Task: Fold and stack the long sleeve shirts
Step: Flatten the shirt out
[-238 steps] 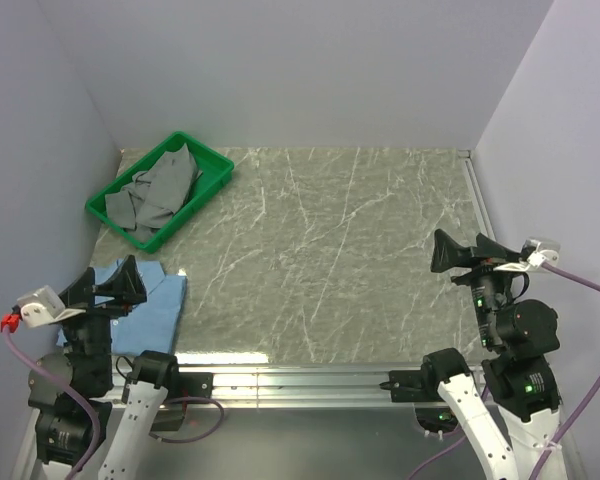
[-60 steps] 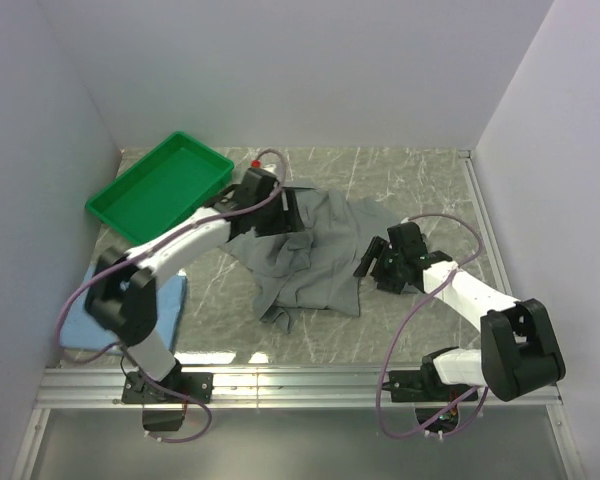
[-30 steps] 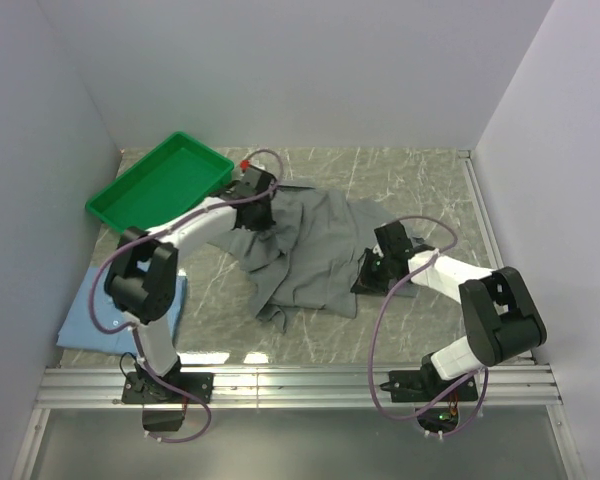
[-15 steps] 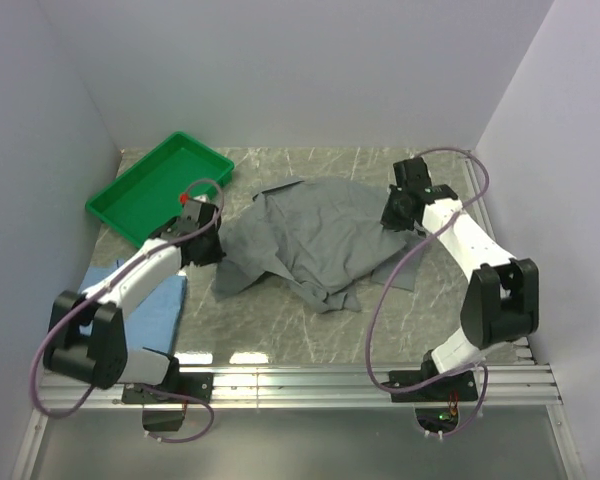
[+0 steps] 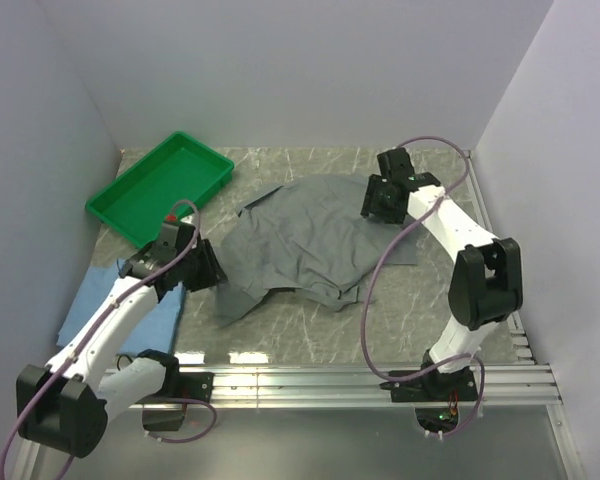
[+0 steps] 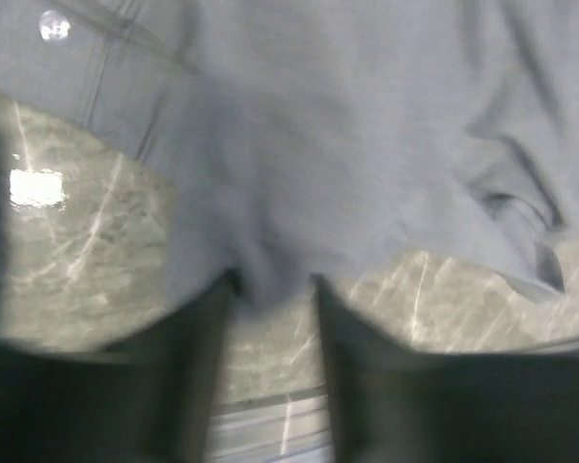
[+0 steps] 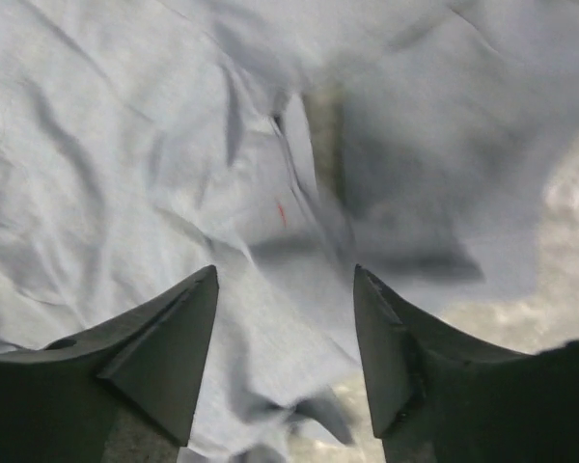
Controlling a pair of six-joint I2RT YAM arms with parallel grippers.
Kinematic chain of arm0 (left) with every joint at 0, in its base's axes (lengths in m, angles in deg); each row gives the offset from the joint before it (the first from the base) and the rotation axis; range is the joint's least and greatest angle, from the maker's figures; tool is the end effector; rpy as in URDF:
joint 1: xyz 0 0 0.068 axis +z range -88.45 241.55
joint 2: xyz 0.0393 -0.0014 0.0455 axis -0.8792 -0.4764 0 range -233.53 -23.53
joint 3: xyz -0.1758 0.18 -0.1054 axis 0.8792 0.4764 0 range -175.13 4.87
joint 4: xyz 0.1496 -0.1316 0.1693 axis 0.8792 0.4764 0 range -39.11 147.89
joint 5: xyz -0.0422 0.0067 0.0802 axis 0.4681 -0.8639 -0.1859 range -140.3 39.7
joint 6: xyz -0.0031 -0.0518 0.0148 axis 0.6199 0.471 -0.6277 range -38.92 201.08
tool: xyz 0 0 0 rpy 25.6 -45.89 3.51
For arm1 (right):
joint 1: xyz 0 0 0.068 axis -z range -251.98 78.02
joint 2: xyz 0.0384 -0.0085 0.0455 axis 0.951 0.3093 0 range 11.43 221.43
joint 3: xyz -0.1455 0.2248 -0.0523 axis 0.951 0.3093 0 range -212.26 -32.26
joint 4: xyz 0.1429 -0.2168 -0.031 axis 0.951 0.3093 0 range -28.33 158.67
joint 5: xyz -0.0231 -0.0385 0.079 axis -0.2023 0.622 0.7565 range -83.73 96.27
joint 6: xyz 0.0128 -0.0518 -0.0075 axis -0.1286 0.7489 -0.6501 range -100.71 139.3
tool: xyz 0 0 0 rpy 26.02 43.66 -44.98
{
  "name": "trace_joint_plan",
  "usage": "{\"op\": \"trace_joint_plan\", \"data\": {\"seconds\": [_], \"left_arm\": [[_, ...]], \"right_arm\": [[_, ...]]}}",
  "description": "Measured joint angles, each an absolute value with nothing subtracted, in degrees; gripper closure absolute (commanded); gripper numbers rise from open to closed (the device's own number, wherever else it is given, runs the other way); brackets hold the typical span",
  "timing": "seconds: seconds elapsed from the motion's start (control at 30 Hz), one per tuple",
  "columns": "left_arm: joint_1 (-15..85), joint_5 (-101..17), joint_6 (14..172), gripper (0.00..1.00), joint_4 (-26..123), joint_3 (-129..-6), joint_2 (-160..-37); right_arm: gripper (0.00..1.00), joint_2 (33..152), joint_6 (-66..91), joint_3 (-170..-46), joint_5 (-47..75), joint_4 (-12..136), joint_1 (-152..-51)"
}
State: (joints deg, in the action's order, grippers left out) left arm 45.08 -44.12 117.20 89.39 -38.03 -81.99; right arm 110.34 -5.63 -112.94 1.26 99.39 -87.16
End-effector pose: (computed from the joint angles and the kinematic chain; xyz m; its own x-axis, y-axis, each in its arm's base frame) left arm 0.1889 -0.0598 0.2419 -0.8291 -0.3659 -0.4227 -0.1810 0.8911 -0.4162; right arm 0.3614 0.0949 0.2641 -0.8151 0.2139 -0.5383 0.1433 0.9749 0.1704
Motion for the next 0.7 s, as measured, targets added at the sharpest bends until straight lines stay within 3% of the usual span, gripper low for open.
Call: {"op": "trace_joint_plan", "data": {"seconds": [0.07,0.17,0.37,0.5,0.7], "left_arm": [[45.1,-44.0,117.6,0.29,91.4,-40.8,-79.8],[45.1,-44.2,117.4,0.16,92.2,-47.2,-77.9],[45.2,-43.9,116.5,0.15,87.2,-57.0,-84.6],[45.2,-42.9,115.0,0.23,83.5,-60.4,-95.9],[45.3,-42.6,113.3,0.23,79.1,-63.1,-113.6]], "right_arm": [[0.34,108.1,-5.9,-110.0,1.2,99.0,-85.6],[0.34,104.6,-7.2,-104.0,1.9,97.2,-79.9],[0.34,101.4,-11.4,-95.2,2.6,94.2,-69.1],[0.32,103.0,-12.5,-94.8,2.9,91.0,-68.5],[0.3,109.0,-12.8,-94.8,4.6,86.6,-68.4]]}}
